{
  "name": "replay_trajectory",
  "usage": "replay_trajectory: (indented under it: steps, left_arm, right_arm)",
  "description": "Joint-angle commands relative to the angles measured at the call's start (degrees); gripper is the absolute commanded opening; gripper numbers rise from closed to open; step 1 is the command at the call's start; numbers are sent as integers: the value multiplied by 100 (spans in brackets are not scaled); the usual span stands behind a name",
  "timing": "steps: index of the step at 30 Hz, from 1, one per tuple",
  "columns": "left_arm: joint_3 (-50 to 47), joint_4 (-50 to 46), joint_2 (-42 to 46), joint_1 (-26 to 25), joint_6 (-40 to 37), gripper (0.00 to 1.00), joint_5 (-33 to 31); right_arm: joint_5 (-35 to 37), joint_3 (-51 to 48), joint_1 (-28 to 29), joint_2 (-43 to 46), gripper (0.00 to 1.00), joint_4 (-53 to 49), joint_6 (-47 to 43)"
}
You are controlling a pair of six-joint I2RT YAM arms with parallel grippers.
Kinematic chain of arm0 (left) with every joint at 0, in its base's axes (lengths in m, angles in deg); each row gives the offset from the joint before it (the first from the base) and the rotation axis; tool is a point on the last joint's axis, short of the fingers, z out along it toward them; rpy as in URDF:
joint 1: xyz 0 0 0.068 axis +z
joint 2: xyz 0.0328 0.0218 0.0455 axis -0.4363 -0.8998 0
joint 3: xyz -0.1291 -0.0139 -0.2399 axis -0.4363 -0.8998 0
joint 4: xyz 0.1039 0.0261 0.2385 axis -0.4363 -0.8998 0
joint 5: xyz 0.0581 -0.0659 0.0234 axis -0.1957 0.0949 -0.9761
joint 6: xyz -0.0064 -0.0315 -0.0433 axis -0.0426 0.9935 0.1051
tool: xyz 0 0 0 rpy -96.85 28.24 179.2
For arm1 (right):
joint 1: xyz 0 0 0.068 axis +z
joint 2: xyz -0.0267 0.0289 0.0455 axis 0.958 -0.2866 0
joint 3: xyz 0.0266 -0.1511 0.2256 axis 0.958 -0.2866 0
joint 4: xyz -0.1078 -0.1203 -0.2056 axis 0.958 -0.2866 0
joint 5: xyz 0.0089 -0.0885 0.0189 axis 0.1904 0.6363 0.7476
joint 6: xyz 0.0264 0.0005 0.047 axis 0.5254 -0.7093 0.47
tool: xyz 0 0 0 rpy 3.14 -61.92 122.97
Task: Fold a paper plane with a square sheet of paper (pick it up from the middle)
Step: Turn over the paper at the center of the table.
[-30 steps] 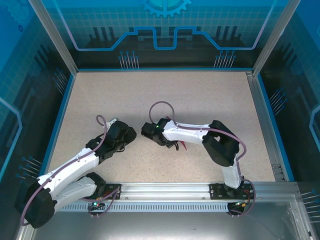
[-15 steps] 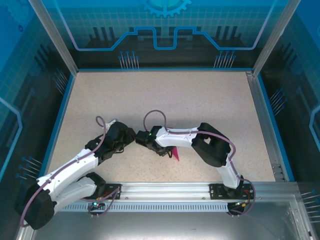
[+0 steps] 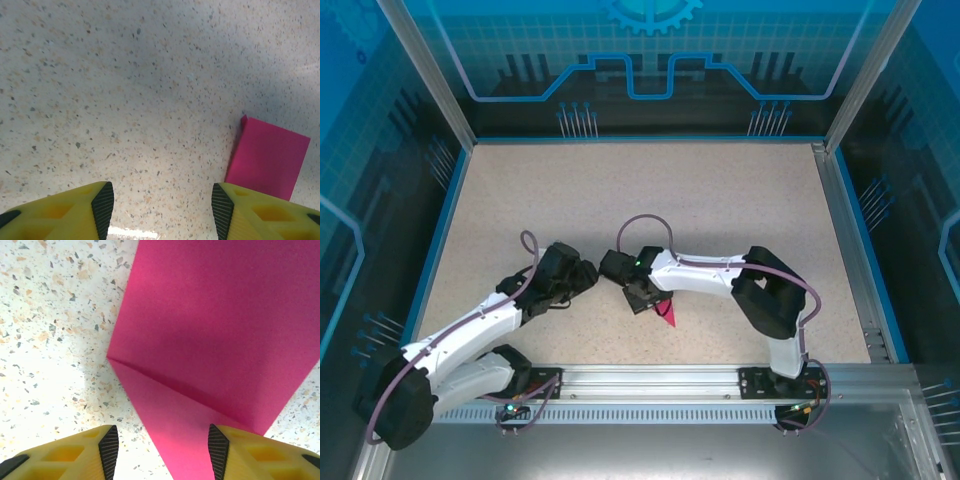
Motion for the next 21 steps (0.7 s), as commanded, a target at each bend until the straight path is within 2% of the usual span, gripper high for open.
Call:
replay_trajectory:
  steps: [1, 10, 21]
  left_arm:
    - [154, -171, 35, 33, -132, 58, 340]
    - [100, -429, 332, 31, -159, 59, 416]
    - [47, -197, 287, 31, -158, 61, 756]
  right_arm:
    - [-318, 423, -83, -18, 54, -443, 225]
    - [-426, 268, -81, 578, 56, -553, 368]
    - [-400, 215, -66, 838, 58, -488, 290]
